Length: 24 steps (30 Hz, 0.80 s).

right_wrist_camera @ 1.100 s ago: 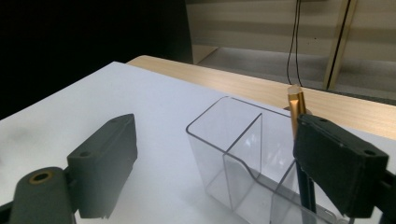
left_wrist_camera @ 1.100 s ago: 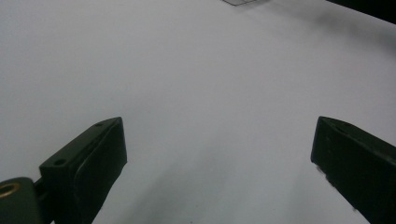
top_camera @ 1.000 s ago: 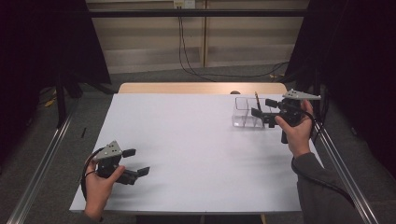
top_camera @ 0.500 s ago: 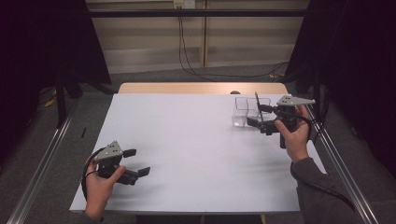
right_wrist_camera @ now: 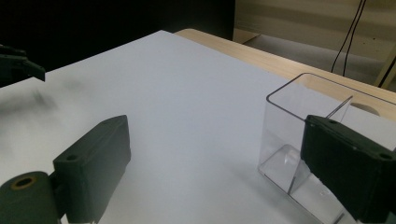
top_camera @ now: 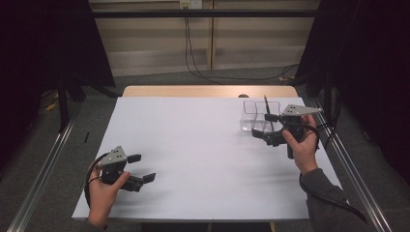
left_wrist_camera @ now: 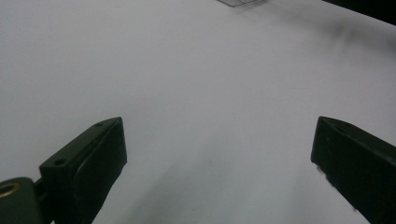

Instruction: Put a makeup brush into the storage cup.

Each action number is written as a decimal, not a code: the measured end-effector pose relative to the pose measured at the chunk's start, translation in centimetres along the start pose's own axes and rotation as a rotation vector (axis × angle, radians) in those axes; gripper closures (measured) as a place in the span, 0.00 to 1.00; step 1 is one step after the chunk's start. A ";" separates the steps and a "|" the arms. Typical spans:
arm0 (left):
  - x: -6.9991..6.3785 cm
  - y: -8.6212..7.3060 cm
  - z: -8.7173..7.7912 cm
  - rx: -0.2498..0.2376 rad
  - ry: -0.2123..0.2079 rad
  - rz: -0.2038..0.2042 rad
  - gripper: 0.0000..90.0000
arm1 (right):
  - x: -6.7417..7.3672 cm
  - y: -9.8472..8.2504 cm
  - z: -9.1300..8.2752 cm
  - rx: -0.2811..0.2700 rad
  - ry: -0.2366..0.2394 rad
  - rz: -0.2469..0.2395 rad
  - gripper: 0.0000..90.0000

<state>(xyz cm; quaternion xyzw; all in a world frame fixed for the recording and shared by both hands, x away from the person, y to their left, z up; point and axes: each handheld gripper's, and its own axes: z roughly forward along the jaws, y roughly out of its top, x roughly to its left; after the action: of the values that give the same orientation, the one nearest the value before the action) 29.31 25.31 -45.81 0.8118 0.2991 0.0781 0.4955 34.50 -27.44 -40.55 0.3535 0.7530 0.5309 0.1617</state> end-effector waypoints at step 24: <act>0.0 0.0 -0.1 -0.002 0.000 0.005 0.04 | 1.5 -1.5 -0.6 0.005 0.056 -0.014 0.09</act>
<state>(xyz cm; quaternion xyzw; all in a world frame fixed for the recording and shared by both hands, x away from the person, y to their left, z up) 29.29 25.43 -45.72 0.8118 0.2971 0.0796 0.4963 32.56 -27.06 -41.50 0.3335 0.7612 0.5374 0.1435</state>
